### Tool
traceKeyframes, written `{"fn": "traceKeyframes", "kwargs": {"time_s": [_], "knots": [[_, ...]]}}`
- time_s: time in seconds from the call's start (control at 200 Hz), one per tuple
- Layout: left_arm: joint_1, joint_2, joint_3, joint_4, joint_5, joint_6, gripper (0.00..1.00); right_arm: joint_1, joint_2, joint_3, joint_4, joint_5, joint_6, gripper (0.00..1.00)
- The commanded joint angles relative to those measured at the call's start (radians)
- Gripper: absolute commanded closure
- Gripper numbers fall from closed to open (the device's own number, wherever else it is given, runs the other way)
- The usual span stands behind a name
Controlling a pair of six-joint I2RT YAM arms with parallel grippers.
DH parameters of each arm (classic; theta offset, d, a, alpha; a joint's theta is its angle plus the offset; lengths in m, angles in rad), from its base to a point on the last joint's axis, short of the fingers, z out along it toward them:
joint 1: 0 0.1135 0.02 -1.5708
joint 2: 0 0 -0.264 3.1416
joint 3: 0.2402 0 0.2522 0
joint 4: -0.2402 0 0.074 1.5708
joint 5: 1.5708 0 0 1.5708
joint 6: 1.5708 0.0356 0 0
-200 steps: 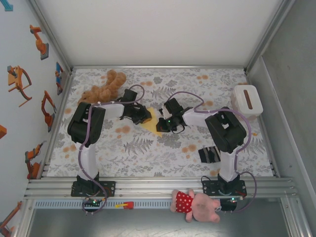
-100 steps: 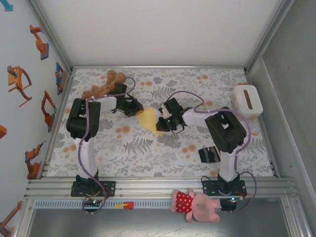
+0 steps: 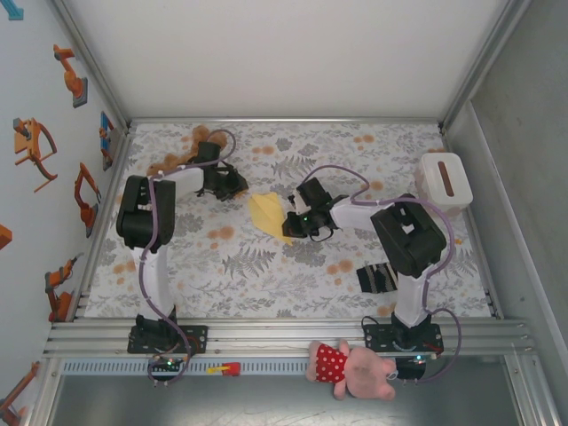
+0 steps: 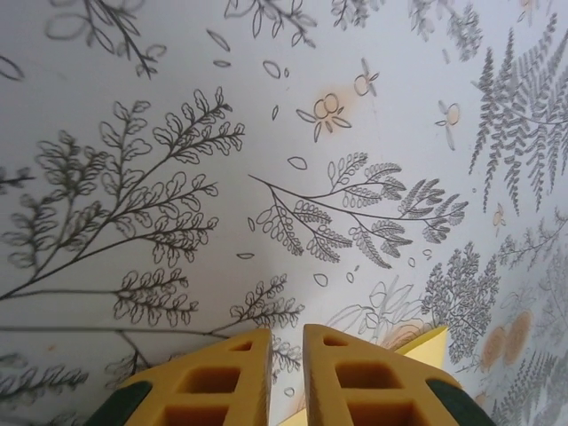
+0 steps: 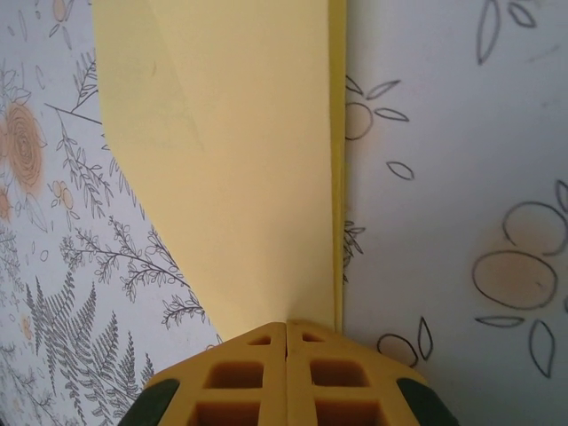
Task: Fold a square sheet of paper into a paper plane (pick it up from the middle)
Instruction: Fourth fold the wing at the center of the table, then pick up the paper from the center of the table.
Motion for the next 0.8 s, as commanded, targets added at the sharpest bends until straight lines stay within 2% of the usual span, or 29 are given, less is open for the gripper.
{"fn": "traceKeyframes", "kwargs": {"time_s": [0.0,0.18,0.361,0.471,0.596,0.791], "knots": [[-0.024,-0.149,-0.038,-0.021,-0.051,-0.020,0.78,-0.006,-0.087,-0.001,-0.003,0.030,0.061,0.92],[-0.044,-0.325,-0.193,0.007,-0.162,-0.089,0.62,-0.047,-0.169,-0.035,0.144,0.041,0.112,0.74],[-0.055,-0.463,-0.389,0.132,-0.142,-0.181,0.49,-0.094,-0.100,-0.019,0.166,-0.045,0.072,0.62],[-0.061,-0.521,-0.496,0.242,-0.095,-0.261,0.45,-0.099,-0.028,0.061,0.122,-0.131,-0.006,0.61],[-0.066,-0.549,-0.582,0.339,-0.061,-0.330,0.41,-0.099,0.036,0.137,0.069,-0.145,-0.078,0.61],[-0.068,-0.551,-0.629,0.394,-0.036,-0.359,0.39,-0.099,0.113,0.218,0.032,-0.211,-0.143,0.68]]}}
